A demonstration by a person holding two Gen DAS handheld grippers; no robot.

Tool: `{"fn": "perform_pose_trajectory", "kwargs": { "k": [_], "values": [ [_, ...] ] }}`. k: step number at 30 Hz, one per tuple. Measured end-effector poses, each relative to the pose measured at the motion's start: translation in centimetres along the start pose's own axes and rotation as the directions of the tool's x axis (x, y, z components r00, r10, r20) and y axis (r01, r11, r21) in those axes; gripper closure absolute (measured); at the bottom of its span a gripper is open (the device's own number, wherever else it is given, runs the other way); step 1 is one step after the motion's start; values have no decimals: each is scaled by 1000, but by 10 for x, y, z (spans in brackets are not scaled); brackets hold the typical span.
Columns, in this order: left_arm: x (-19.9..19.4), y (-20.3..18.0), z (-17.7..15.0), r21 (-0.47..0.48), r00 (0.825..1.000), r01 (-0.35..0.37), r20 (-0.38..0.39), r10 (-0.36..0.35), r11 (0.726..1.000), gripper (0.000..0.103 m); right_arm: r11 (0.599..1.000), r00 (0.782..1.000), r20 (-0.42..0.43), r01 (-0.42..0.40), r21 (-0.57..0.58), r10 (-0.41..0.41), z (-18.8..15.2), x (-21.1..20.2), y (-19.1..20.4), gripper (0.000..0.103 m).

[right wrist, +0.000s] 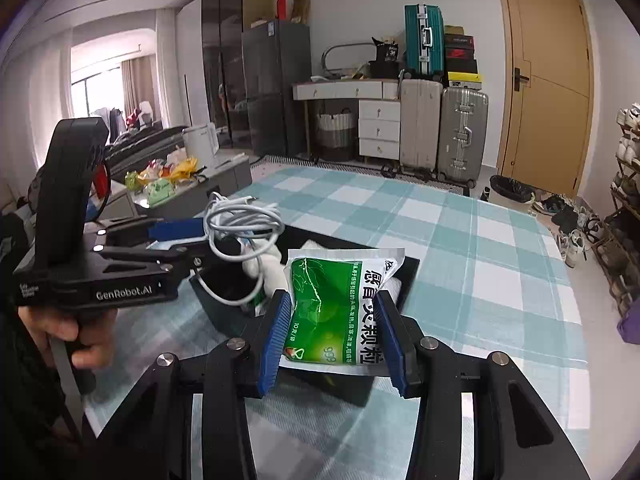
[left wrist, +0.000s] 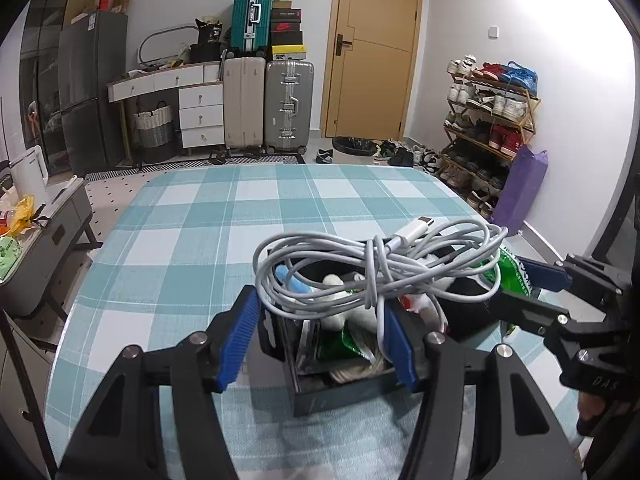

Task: Organize soft objects
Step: 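Lower the cable and sachet into the box and open both tools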

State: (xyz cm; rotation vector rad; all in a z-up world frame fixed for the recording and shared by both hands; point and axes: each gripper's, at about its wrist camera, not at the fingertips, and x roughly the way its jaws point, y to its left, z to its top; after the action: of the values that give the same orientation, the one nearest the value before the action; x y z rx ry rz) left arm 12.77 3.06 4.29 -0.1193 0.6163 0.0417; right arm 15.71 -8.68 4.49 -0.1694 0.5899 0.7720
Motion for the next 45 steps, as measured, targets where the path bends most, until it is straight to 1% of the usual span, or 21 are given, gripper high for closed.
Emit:
{"fn": "perform_pose_trajectory", "kwargs": {
  "k": [5,13,19,23,26,28,30,33,36,39,40,43,45],
  "values": [
    [9,2,1,-10,999,-32,12,32,999,44,998,998,44,39,54,-41,4,11,-6,59],
    [20,-3,-1,6,998,-66,21,66,998,43,995,997,41,63,81,-66,0,26,-7,59],
    [24,-4,-2,-1,998,-64,16,64,998,43,995,997,31,71,65,-74,-2,35,-2,59],
    [30,-8,-5,23,997,-72,7,71,997,43,996,997,25,74,57,-75,-4,42,1,59],
    [33,-11,-8,35,998,-64,-10,64,997,43,996,996,13,84,29,-84,-7,49,4,59],
    [35,-12,-10,39,998,-65,-15,65,997,43,995,995,13,99,18,-99,-10,50,5,59],
    [35,-13,-11,47,998,-66,-18,67,997,43,995,996,7,94,16,-94,-11,51,5,59],
    [36,-13,-12,50,997,-63,-30,64,997,43,994,994,-1,107,-2,-107,-15,54,6,59],
    [37,-14,-14,65,997,-64,-36,67,996,43,994,994,4,106,-2,-106,-16,53,5,59],
    [36,-15,-15,70,997,-59,-44,62,996,41,994,994,5,112,-10,-112,-17,52,5,54],
    [36,-14,-15,68,997,-57,-48,61,996,34,994,994,6,111,-17,-111,-17,51,5,53],
    [32,-13,-15,68,998,-41,-52,44,997,30,991,992,5,128,-33,-127,-17,47,4,47],
    [28,-15,-15,76,998,-32,-45,36,997,24,991,992,8,129,-39,-129,-18,42,2,36]
  ]
}}
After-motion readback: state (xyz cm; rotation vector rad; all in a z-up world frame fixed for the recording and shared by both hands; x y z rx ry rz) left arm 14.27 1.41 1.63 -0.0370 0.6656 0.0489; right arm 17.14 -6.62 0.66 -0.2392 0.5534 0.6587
